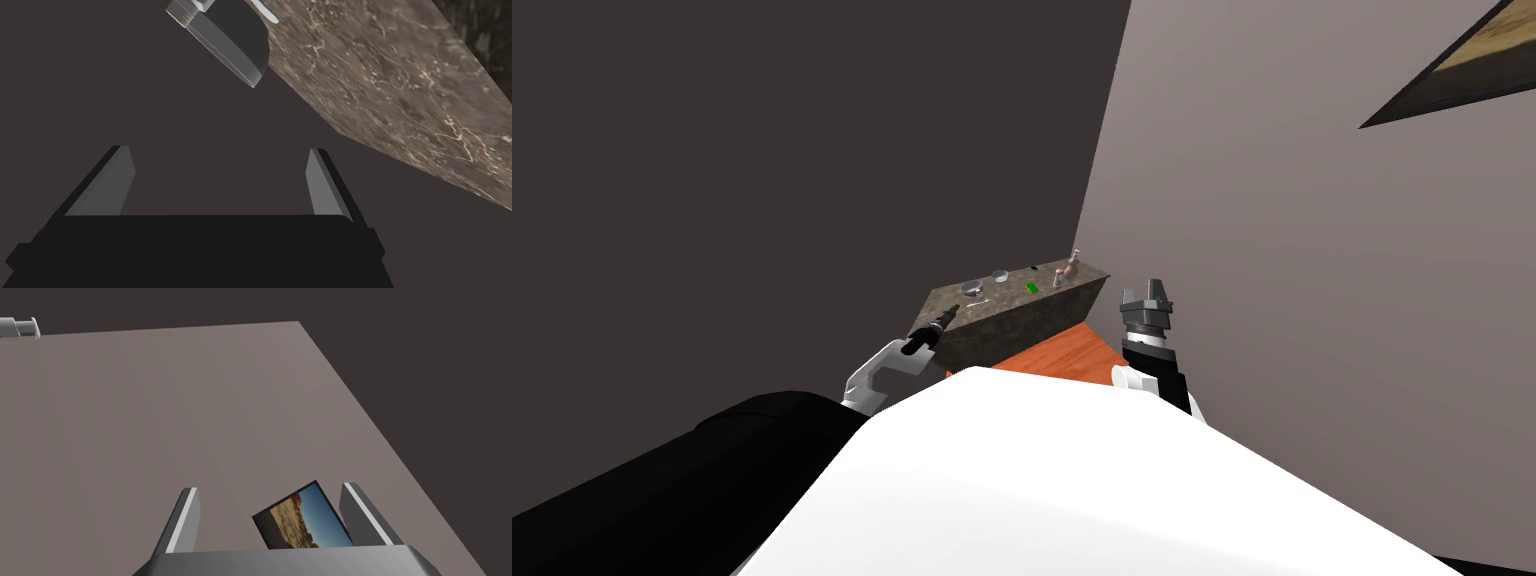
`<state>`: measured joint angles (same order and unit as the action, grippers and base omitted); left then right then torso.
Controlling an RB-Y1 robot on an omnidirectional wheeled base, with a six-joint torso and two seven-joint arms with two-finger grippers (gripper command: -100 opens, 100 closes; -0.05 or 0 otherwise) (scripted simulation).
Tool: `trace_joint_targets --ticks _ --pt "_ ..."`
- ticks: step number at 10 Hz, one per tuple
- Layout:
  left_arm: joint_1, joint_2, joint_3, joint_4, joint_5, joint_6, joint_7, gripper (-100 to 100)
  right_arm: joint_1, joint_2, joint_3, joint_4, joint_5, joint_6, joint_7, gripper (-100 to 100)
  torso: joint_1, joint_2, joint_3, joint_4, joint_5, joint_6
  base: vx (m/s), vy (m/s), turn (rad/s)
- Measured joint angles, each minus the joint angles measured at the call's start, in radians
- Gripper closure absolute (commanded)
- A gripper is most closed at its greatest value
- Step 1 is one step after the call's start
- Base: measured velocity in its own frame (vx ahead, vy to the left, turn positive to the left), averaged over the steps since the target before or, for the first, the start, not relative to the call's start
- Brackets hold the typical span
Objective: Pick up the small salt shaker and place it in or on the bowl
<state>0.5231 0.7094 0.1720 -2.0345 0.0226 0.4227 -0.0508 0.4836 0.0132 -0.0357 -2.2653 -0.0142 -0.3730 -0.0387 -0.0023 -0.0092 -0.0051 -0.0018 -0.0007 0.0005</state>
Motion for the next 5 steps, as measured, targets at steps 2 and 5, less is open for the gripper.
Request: trace_joint_targets --ticks 2,5 --pt "-0.015 0.031 -0.015 0.033 -0.005 0.043 -0.004 -100 0.000 0.000 0.000 0.000 0.000 0.000 0.000 0 0.001 0.001 0.001 0.000 0.000 0.000 0.144 -0.032 -0.168" --pt "-0.009 0.075 -0.036 0.064 -0.020 0.107 -0.011 -100 0.000 0.000 0.000 0.000 0.000 0.000 0.000 0 0.001 0.001 0.000 0.000 0.000 0.000 0.143 -0.033 -0.130"
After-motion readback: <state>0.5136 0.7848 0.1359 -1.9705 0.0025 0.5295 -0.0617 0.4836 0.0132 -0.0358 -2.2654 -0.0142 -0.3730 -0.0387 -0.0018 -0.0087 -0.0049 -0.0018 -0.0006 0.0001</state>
